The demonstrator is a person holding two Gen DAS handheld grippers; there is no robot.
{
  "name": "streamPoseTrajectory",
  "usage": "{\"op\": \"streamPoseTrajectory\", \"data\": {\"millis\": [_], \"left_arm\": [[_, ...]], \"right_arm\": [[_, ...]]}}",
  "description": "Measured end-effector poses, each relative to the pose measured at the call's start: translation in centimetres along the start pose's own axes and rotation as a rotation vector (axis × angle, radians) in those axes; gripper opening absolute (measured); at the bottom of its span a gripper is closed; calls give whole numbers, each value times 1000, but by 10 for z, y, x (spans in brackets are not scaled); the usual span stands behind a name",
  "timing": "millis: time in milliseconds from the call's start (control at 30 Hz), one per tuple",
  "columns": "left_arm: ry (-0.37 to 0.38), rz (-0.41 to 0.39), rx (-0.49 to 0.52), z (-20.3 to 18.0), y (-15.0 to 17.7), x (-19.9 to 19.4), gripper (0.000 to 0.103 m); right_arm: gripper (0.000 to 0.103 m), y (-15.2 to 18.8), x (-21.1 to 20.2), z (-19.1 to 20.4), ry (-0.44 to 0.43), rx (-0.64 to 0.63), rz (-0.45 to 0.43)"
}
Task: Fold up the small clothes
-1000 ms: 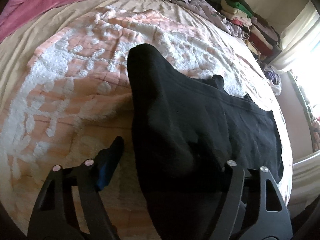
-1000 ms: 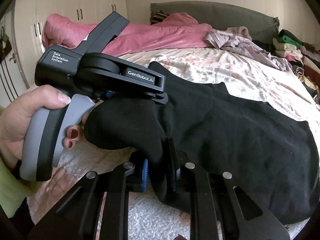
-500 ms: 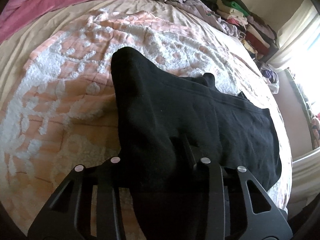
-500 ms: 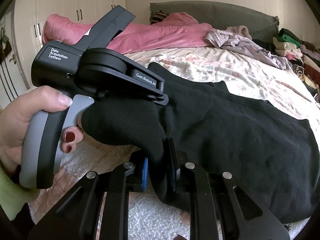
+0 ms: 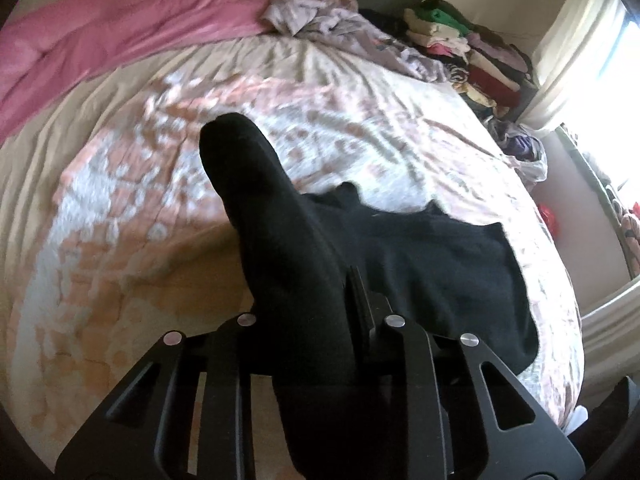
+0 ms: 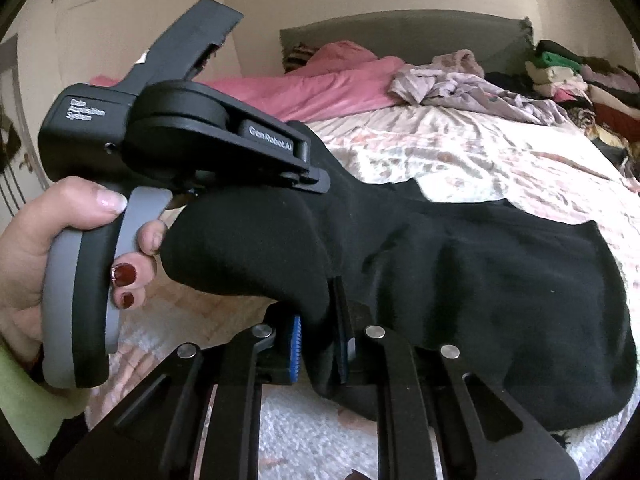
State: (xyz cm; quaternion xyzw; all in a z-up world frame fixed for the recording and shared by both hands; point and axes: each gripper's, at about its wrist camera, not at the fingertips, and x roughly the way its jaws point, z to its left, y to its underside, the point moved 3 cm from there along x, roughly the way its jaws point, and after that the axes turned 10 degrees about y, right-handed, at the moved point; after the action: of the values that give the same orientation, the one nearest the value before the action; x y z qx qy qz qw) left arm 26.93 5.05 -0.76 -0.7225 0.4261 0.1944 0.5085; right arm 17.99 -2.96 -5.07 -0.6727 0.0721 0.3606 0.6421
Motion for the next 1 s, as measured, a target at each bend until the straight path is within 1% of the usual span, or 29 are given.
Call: {"op": "streamPoseTrajectory", "data": {"millis": [233,433,500,567,800,1000], "left_arm": [[-7,-20,84,-59,-9,-2,18],[4,-12,138,-101,-11,9,18],[10,-7,160,-116,-11,16,18],[19,2,176,-131,-8,25,18],[48,48,211,-171,-3,58,18],[40,90,249,-198,3,86,18]], "right_arm": [[11,1,-32,-30,7,92,-45],[10,7,-52,-62,6,175,-48],[10,9,-56,-72,20,187,-47],[7,11,-60,-81,27,202,-48],[6,29,-68,-114,65,272,-27],[6,39,-71,-136,74,332,-11]]}}
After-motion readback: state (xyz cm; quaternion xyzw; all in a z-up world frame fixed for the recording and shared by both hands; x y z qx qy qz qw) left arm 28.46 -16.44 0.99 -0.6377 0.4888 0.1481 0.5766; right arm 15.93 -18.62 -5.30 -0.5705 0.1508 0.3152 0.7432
